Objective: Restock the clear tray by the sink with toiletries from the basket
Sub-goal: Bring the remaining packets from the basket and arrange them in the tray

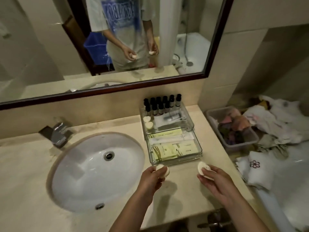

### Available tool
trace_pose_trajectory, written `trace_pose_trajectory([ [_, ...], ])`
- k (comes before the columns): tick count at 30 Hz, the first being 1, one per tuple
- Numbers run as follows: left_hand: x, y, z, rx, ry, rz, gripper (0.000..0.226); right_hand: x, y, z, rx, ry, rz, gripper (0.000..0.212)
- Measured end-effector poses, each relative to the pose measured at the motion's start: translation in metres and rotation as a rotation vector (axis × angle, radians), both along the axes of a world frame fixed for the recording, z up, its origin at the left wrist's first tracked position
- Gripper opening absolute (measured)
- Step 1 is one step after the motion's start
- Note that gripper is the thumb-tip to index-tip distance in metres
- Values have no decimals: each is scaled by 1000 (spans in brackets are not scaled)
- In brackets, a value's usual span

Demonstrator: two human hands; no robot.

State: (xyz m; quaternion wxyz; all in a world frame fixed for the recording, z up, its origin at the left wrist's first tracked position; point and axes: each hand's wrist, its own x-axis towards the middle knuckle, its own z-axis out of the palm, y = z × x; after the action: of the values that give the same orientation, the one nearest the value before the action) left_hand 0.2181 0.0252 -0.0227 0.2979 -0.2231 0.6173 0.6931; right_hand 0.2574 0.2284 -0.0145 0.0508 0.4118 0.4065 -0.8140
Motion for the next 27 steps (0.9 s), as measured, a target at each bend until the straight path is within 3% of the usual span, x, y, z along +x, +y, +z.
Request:
trace_pose_trajectory([
  [4, -38, 30, -16, -34, -23, -20, 49, -35, 22, -17, 25, -32, 26, 29],
  [8, -73, 56, -27, -66, -60, 41, 59, -89, 37, -36, 47, -99, 71, 31],
  [10, -89, 70, -31, -69, -79, 96, 57, -123, 42, -48, 99, -139, 117, 32],
  [16, -133, 101, -44, -41, -118, 156, 14, -197, 49, -86, 274, -233, 201, 34],
  [21, -151, 113, -60, -71, -174, 160, 26, -220, 52, -116, 600, -316, 327, 31],
  [24, -157, 122, -71, -78, -177, 178, 35, -233, 45, -114, 790, -350, 359, 17],
  [27, -162, 128, -78, -86, -173, 177, 38, -242, 34, -107, 914, -371, 382, 20],
])
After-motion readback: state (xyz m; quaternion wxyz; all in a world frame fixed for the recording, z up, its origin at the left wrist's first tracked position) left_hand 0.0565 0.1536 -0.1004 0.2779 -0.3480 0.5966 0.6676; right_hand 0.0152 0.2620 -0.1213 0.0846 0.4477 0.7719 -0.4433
